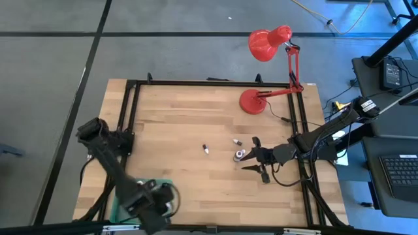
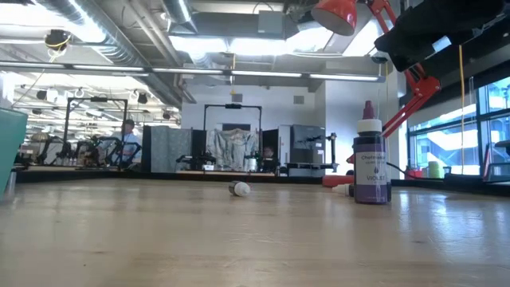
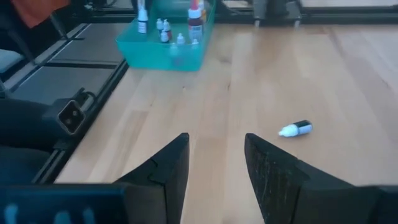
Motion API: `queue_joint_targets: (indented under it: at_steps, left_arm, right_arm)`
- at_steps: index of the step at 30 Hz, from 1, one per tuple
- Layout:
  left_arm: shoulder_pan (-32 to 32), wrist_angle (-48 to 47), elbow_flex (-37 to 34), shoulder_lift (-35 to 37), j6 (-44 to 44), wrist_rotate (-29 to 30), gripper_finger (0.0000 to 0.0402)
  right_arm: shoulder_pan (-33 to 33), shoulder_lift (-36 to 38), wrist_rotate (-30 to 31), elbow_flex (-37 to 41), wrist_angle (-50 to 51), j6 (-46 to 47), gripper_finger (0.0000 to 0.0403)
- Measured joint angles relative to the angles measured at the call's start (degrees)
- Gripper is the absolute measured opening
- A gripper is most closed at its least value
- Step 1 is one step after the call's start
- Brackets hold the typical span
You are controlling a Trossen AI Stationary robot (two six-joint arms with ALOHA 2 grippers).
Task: Pick & Place food coloring
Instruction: Put the pink food coloring into the blue bin
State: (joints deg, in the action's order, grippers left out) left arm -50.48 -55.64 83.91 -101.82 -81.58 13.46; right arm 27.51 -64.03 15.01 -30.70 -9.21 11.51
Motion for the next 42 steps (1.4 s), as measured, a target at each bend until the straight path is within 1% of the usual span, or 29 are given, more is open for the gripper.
queue_joint_targets:
  at_steps: [3,5,8,10,13,19,22,28,36,42]
  left_arm:
    - [-3.90,-1.55,-0.01,0.00,-8.42,2.63,0.0056]
    - [-6.14,-1.98,-0.07,-0.04,-12.32,5.07,0.0056]
    - [-8.55,-2.08,-0.13,-0.64,-15.79,7.70,0.0056]
    - [-9.15,-2.07,-0.12,-1.43,-16.64,6.89,0.0056]
    - [-8.70,-2.07,-0.18,-2.92,-16.19,4.44,0.0056]
    - [-6.58,-2.04,-0.19,-5.29,-13.43,2.64,0.0056]
    - [-5.92,-1.94,-0.19,-6.38,-13.44,1.85,0.0056]
    - [-5.14,1.09,-0.20,-9.24,-13.68,-1.75,0.0056]
    - [-4.89,2.30,-0.21,-11.63,-13.68,-2.01,0.0057]
    - [-4.91,2.30,-0.21,-11.67,-13.68,-2.01,0.0073]
  right_arm:
    - [-0.04,0.00,2.83,0.00,-0.03,-1.11,0.0157]
    - [-0.04,0.00,4.99,0.00,-0.04,-1.57,0.0157]
    - [-0.04,0.00,6.84,0.00,-0.04,-1.31,0.0157]
    - [-0.04,0.00,6.84,0.00,-0.09,-1.37,0.0157]
    - [-0.45,0.02,6.86,0.00,-0.91,-1.62,0.0157]
    - [-2.61,0.02,6.91,0.00,-1.95,-1.57,0.0157]
    - [-3.54,0.02,6.90,0.00,-1.97,-1.57,0.0157]
    - [-4.57,0.02,6.90,0.00,-1.87,-1.55,0.0157]
    - [-4.52,0.02,6.86,0.00,-1.77,-1.55,0.0157]
    - [-4.52,0.02,6.86,0.00,-1.77,-1.53,0.0157]
